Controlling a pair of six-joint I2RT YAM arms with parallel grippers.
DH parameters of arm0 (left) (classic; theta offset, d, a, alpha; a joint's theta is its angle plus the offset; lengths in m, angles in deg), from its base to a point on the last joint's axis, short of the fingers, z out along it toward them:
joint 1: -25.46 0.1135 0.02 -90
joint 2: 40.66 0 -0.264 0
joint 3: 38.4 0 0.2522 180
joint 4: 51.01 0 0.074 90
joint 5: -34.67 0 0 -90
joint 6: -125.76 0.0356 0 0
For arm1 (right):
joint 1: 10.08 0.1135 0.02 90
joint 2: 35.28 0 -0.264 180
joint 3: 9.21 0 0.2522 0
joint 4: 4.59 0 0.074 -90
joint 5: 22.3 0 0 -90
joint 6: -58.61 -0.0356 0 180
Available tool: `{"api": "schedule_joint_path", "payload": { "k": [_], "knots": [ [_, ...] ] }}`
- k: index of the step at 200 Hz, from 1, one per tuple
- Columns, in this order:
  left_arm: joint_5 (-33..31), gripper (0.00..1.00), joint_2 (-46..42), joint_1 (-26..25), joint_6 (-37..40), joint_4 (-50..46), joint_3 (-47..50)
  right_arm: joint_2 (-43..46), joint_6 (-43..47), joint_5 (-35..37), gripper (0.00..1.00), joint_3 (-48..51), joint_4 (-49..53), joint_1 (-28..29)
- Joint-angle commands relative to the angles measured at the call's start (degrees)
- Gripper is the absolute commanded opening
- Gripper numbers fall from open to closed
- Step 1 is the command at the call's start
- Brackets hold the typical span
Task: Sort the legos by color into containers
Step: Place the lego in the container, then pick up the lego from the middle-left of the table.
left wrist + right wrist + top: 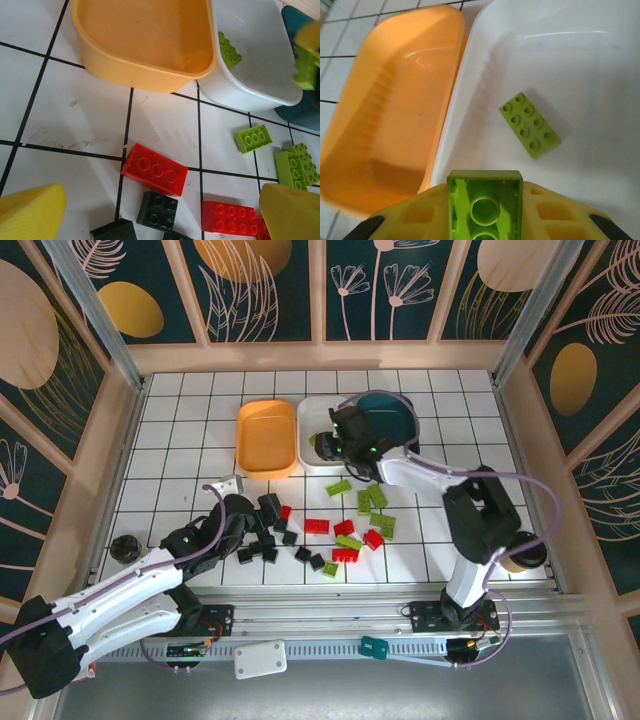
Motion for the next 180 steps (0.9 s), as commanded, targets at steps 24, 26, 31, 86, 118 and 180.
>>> {"api": "schedule_joint_path", "payload": {
  "k": [24, 26, 31, 86, 118, 180],
  "knots": [
    [-1.21, 0.99, 0.81, -0.01, -2.13, -5.06, -1.87, -7.67, 1.85, 3.44, 0.33, -9.02, -0.78, 0.06],
    [-1.2, 0.99, 1.0, 0.0, -2.16, -5.08, -1.89, -7.89, 1.76, 3.45, 0.37, -9.23, -0.69, 0.02],
    [-0.88, 0.99, 1.45, -0.08, -2.2, -5.09, -1.98, -8.35, 1.49, 3.68, 0.45, -9.76, -0.4, 0.06],
    [7.37, 0.94, 8.5, 0.01, -0.41, -2.1, -1.26, -2.4, 0.61, 3.83, 0.6, -3.67, -2.27, 0.66],
    [8.45, 0.94, 8.28, -0.02, -3.04, -6.61, 1.69, 5.01, -1.33, 3.22, 0.6, 6.84, -6.11, 0.7],
    [6.48, 0.82, -2.74, 0.0, -13.72, -16.42, 7.37, 16.36, -6.4, 1.33, 0.6, 22.46, -11.47, 0.98]
  ]
}}
